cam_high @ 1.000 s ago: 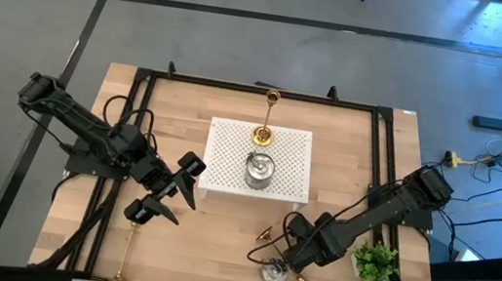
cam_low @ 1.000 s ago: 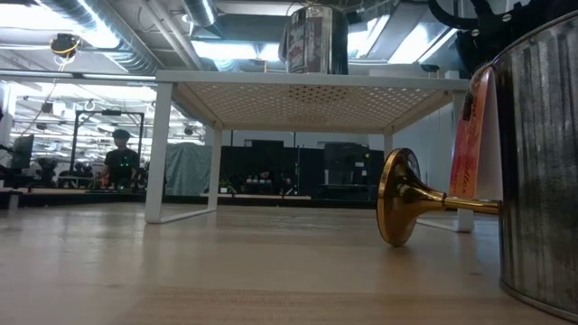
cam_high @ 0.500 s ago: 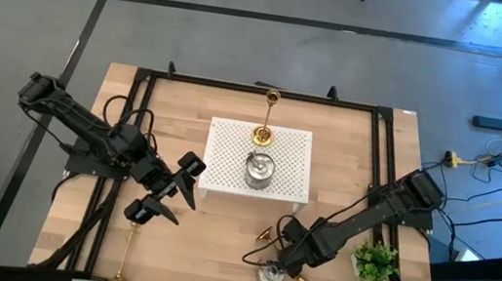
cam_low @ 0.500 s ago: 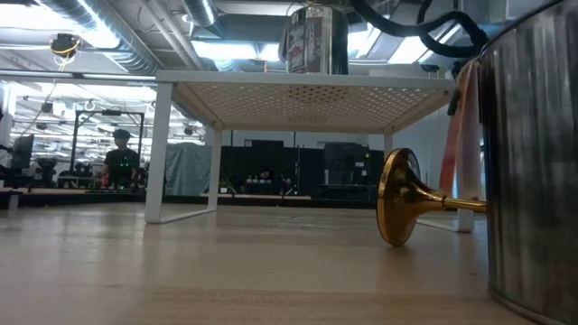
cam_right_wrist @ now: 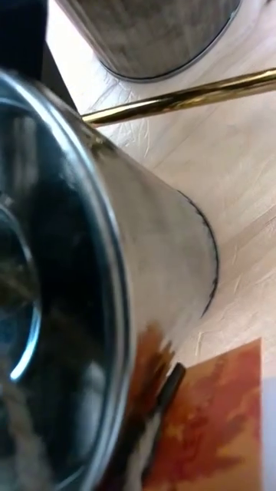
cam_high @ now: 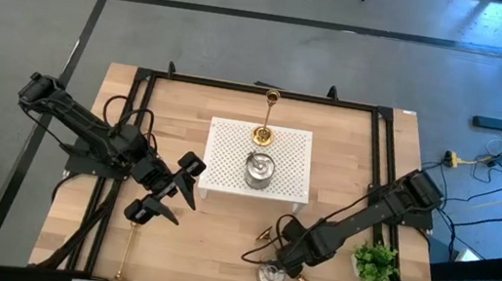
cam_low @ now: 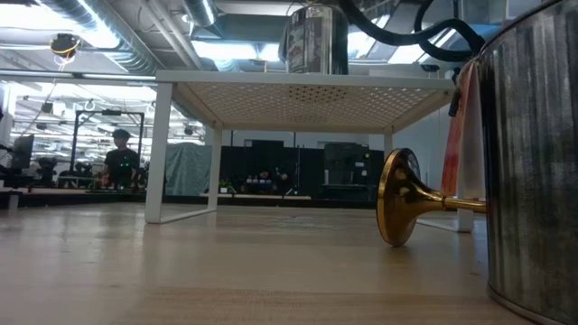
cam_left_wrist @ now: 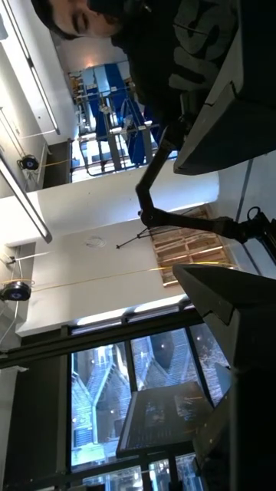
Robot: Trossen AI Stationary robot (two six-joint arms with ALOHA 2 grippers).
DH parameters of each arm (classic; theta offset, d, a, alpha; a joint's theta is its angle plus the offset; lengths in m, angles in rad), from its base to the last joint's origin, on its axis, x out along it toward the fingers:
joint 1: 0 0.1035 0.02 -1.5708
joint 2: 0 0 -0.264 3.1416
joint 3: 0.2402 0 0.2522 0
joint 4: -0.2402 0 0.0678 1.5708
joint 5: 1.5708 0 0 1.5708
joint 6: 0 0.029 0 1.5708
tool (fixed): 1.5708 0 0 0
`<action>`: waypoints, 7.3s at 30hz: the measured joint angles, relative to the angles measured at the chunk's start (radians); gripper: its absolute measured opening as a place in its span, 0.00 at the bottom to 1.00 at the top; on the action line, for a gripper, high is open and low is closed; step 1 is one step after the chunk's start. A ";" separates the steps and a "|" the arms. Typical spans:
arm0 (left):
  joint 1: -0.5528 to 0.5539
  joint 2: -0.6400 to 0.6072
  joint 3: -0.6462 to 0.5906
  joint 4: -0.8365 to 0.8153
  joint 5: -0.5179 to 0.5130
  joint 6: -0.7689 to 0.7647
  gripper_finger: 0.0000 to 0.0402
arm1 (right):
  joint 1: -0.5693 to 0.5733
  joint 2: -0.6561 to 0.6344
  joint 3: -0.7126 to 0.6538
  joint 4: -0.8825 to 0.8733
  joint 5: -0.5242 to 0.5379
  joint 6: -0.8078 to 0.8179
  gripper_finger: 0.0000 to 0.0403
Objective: Pick & Place candle stick holders
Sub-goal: Put the top silver scented candle on the shelf aligned with the other silver scented candle
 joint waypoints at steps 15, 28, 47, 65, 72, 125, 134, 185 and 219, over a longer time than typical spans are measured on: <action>0.000 0.000 0.000 0.000 0.000 0.000 0.49 | 0.000 0.004 0.023 -0.016 0.020 -0.037 0.96; 0.000 0.000 0.000 0.000 0.000 0.000 0.49 | 0.000 0.003 0.025 -0.015 0.003 -0.017 0.86; 0.000 0.000 0.000 0.000 0.000 0.008 0.49 | 0.025 0.003 0.325 -0.378 0.025 -0.054 0.86; 0.000 0.000 0.000 -0.008 0.000 -0.001 0.49 | -0.042 -0.026 0.592 -0.645 0.126 -0.203 0.86; 0.000 0.000 0.000 -0.008 0.000 -0.001 0.49 | -0.126 -0.036 0.592 -0.649 0.124 -0.327 0.86; 0.000 0.000 0.000 -0.008 0.000 -0.001 0.49 | -0.425 -0.118 0.576 -0.648 0.176 -0.571 0.86; 0.000 0.000 0.000 -0.008 0.000 -0.001 0.49 | -0.425 -0.100 0.575 -0.638 0.184 -0.578 0.86; 0.000 0.000 0.000 -0.008 0.000 -0.001 0.49 | -0.424 -0.097 0.575 -0.613 0.139 -0.664 0.90; 0.000 0.000 0.000 -0.008 0.001 0.000 0.49 | -0.421 -0.098 0.576 -0.580 0.150 -0.721 0.94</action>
